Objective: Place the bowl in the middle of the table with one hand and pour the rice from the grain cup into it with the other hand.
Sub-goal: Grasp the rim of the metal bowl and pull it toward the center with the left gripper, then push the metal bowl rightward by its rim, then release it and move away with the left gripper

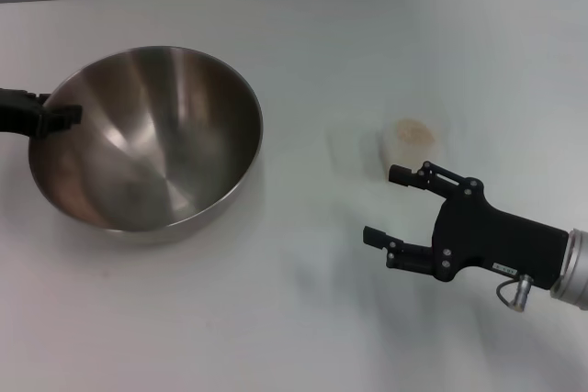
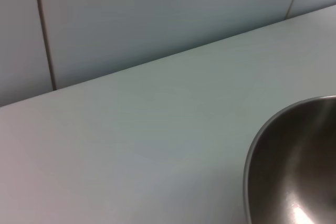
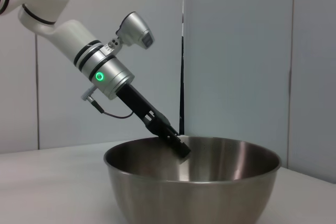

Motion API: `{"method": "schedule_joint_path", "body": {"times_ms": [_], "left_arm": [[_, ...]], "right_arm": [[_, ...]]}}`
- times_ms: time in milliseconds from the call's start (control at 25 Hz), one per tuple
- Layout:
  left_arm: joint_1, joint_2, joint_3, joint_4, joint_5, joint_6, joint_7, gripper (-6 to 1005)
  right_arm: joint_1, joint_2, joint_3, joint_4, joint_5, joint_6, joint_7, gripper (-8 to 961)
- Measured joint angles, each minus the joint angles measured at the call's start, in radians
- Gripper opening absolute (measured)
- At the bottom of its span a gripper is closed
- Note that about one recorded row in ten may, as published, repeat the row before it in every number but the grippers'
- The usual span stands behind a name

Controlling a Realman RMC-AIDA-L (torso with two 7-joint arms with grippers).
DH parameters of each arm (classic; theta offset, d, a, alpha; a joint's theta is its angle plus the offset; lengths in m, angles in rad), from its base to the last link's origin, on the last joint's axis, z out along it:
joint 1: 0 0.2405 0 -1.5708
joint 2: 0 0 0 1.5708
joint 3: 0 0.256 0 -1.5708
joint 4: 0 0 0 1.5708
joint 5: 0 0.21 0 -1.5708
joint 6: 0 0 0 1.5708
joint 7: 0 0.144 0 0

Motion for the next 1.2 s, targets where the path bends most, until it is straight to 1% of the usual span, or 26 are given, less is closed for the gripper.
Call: {"method": "schedule_joint_path", "body": {"times_ms": [400,720,880,960,1120,1160,1200], "left_arm": [[-0.014,0.001,0.009,0.013,0.023,0.009,-0.004,161],[-0.03,0.0,0.012,0.013,0.037,0.011,-0.014,62],[-0.057,0.001,0.002,0.022,0.028,0.044,-0.019,57],[-0.082,0.0,0.0,0.057,0.011,0.08,-0.04,55],[-0.098,-0.001,0.001,0.063,-0.001,0.091,-0.047,50],[-0.118,-0.001,0.006,0.064,-0.014,0.095,-0.055,49],[-0.118,-0.001,0.006,0.064,-0.014,0.095,-0.055,47]], "right_arm": [[0.001,0.0,0.002,0.0,0.0,0.001,0.0,827],[0.002,0.0,0.001,0.0,0.0,0.009,0.0,826],[0.002,0.0,0.001,0.0,0.0,0.009,0.0,826],[0.002,0.0,0.001,0.0,0.0,0.009,0.0,826],[0.002,0.0,0.001,0.0,0.0,0.008,0.0,826],[0.0,0.0,0.001,0.0,0.0,0.006,0.0,826],[0.0,0.0,0.001,0.0,0.0,0.006,0.0,826]]}}
